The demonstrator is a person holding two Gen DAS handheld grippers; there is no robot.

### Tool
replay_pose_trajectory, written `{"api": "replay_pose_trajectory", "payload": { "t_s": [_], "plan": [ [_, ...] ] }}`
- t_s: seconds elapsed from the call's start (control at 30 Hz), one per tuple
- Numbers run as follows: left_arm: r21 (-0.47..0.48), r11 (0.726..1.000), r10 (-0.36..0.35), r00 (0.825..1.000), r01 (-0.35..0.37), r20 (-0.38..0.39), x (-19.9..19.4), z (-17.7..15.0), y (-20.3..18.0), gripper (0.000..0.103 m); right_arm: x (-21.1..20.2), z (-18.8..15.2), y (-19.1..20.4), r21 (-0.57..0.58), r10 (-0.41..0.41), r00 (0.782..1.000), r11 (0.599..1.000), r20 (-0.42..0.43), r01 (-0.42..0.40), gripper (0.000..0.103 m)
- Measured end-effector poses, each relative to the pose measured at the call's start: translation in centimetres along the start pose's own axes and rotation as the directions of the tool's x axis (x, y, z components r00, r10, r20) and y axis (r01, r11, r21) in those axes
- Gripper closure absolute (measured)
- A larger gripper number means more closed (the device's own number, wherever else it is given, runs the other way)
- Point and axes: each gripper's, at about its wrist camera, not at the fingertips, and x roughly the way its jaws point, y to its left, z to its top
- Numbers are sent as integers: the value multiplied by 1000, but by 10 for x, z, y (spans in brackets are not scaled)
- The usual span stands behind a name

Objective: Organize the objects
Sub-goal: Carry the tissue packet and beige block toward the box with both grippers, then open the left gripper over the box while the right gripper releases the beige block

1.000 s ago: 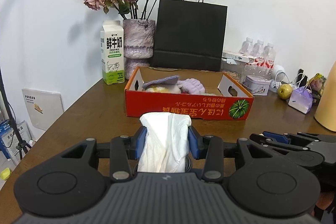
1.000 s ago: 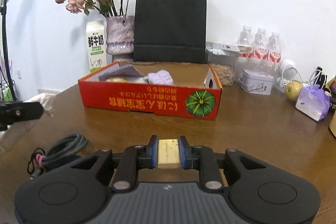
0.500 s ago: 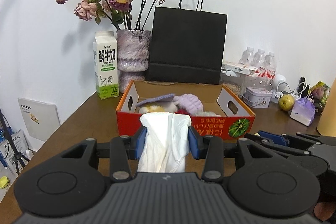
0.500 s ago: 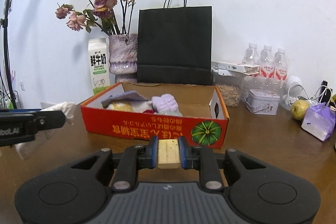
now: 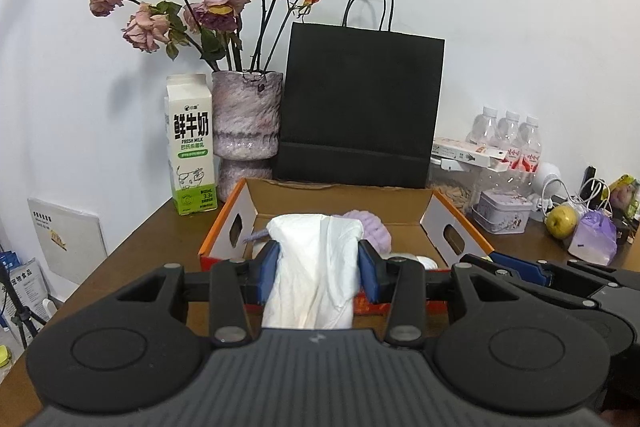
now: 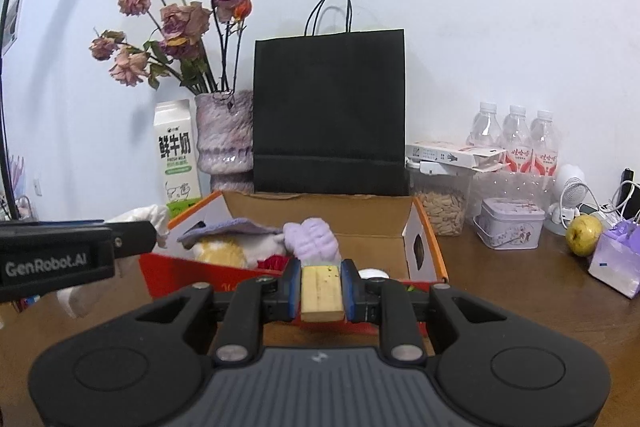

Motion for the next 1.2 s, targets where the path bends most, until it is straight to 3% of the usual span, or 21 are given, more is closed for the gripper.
{"api": "replay_pose_trajectory", "payload": {
  "t_s": [1.2],
  "plan": [
    [9, 1000, 25, 1000, -25, 9, 123, 42, -5, 61, 111, 36, -26, -13, -19, 999, 1000, 27, 20, 83]
  ]
}}
